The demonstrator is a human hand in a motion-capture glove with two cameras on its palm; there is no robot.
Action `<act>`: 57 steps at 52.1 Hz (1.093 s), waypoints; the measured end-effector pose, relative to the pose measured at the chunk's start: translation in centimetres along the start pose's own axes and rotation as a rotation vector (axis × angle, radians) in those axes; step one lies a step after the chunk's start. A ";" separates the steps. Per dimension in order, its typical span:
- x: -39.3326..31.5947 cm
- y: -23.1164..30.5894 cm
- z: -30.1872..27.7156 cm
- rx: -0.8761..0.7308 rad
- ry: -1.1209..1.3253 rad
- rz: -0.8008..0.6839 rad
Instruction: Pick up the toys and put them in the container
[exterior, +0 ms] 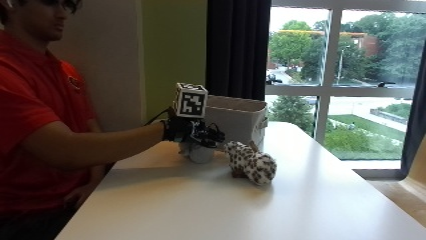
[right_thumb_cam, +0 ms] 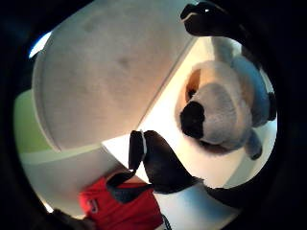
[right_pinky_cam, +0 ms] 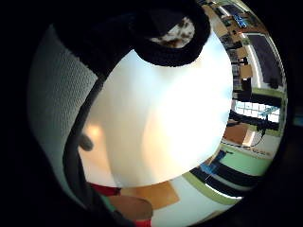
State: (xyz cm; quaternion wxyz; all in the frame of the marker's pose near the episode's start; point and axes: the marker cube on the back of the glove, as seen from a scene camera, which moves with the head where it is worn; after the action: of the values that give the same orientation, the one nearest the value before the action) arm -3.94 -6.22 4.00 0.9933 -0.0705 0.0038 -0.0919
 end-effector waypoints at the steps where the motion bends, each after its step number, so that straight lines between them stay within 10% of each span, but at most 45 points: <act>1: 0.0 0.0 0.1 -0.002 0.002 0.001; 18: -0.6 -0.7 1.7 -0.027 0.076 0.013; 25: 1.7 -1.6 2.6 -0.017 0.286 0.257; 32: -0.6 -1.5 3.2 -0.051 0.073 0.006; 57: -0.7 -1.5 3.3 -0.092 0.136 -0.033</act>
State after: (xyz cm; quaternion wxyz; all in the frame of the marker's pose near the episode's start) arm -4.86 -7.10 7.46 0.9848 -0.1096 0.0744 -0.1126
